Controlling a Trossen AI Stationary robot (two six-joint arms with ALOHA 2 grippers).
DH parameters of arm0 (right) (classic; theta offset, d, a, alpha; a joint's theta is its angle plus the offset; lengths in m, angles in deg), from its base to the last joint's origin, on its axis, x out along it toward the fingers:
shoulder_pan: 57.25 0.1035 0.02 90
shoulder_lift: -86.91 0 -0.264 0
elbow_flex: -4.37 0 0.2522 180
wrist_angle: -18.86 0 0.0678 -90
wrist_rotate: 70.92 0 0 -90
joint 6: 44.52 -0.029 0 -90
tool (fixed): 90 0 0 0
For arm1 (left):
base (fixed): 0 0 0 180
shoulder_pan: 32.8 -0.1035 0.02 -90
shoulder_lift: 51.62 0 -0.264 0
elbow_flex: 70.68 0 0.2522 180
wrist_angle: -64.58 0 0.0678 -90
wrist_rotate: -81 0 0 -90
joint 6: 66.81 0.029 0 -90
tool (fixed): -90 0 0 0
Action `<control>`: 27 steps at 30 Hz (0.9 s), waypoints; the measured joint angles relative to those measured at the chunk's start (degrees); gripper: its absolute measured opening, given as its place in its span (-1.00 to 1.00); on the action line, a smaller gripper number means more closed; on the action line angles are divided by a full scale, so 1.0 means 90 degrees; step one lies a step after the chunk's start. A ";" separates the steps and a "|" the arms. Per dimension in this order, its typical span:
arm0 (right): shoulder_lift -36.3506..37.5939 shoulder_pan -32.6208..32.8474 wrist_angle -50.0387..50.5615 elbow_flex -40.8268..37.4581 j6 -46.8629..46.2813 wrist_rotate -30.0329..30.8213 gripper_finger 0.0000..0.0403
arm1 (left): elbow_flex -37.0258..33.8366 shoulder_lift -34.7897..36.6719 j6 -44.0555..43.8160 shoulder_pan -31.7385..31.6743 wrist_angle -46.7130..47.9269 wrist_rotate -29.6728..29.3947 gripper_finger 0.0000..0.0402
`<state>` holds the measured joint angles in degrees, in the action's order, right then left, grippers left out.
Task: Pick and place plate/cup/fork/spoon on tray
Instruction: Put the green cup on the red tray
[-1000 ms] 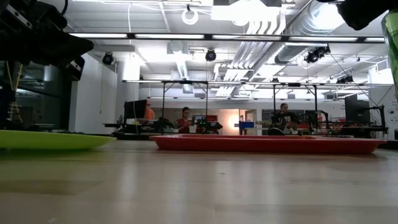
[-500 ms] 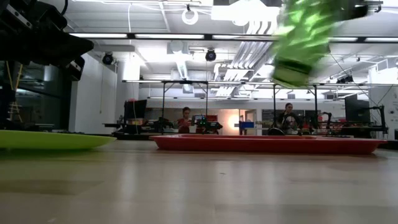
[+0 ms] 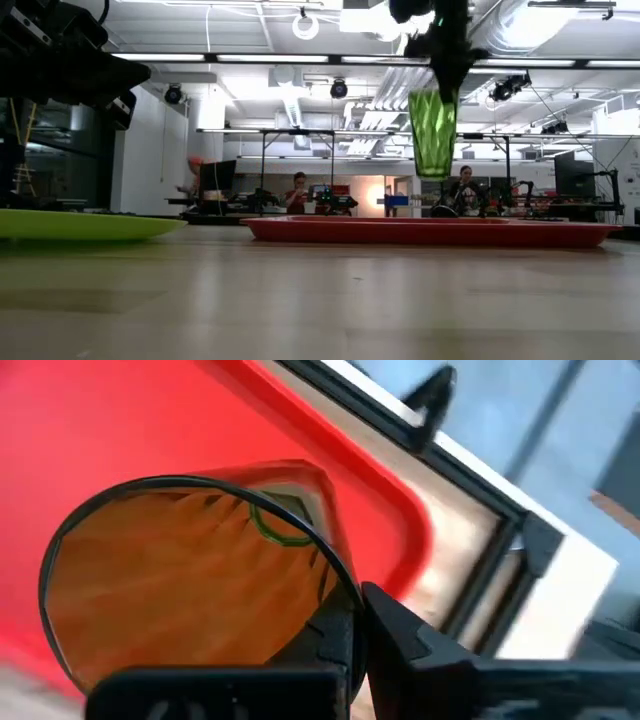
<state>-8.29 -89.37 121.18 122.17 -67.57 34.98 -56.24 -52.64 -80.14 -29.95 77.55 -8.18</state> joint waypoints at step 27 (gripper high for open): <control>0.0827 -0.2647 -0.2130 -0.3197 0.0978 -0.1726 -1.00 | -0.0001 0.0001 0.0000 -0.0002 0.0001 0.0002 -1.00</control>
<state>-0.85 -113.20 102.01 93.39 -58.77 19.45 -56.24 -52.63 -80.14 -29.96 77.56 -8.16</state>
